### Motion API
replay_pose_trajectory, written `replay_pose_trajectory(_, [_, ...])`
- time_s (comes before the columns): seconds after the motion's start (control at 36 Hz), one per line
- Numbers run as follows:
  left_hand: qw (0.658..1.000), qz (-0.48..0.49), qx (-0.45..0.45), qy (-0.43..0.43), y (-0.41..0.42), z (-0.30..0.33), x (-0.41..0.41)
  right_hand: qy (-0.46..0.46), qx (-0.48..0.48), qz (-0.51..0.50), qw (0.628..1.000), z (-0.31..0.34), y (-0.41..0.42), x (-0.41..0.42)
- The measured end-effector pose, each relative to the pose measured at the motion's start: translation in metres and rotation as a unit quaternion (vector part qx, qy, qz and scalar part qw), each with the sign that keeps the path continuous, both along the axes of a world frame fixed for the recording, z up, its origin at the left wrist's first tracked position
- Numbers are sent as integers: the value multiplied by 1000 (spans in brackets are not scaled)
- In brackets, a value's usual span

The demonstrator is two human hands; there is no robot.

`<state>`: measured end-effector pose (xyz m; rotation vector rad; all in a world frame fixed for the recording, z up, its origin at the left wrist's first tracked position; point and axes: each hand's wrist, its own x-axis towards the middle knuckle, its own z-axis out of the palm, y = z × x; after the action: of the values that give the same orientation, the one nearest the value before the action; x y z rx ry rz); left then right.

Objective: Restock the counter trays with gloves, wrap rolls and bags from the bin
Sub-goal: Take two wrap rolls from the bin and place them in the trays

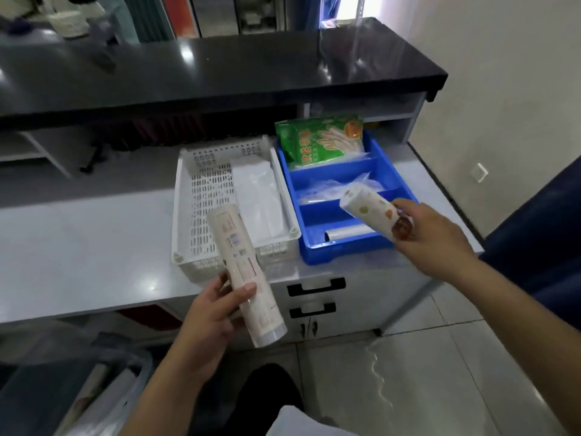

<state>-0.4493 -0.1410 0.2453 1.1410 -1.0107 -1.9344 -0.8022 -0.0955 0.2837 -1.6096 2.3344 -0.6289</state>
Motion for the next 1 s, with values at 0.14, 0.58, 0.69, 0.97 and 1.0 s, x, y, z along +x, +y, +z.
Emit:
replay_pose_trajectory(0.14, [1000, -3, -27, -13, -49, 12, -27, 285, 105, 101, 947, -7, -79, -25])
replay_pose_trajectory(0.58, [997, -63, -41, -33, -151, -1, -64, 96, 174, 93, 976, -78, -124, -62])
replay_pose_trajectory(0.69, [993, -98, -42, -47, -166, -5, -73, 65, 172, 74, 980, -72, -121, -60])
replay_pose_trajectory(0.97, [968, -217, -90, -90, -194, 3, -128, 18, 135, -2, 991, -74, -90, -66])
replay_pose_trajectory(1.0, [967, -220, -93, -93, -195, 6, -137, 21, 146, 7, 989, -76, -90, -64])
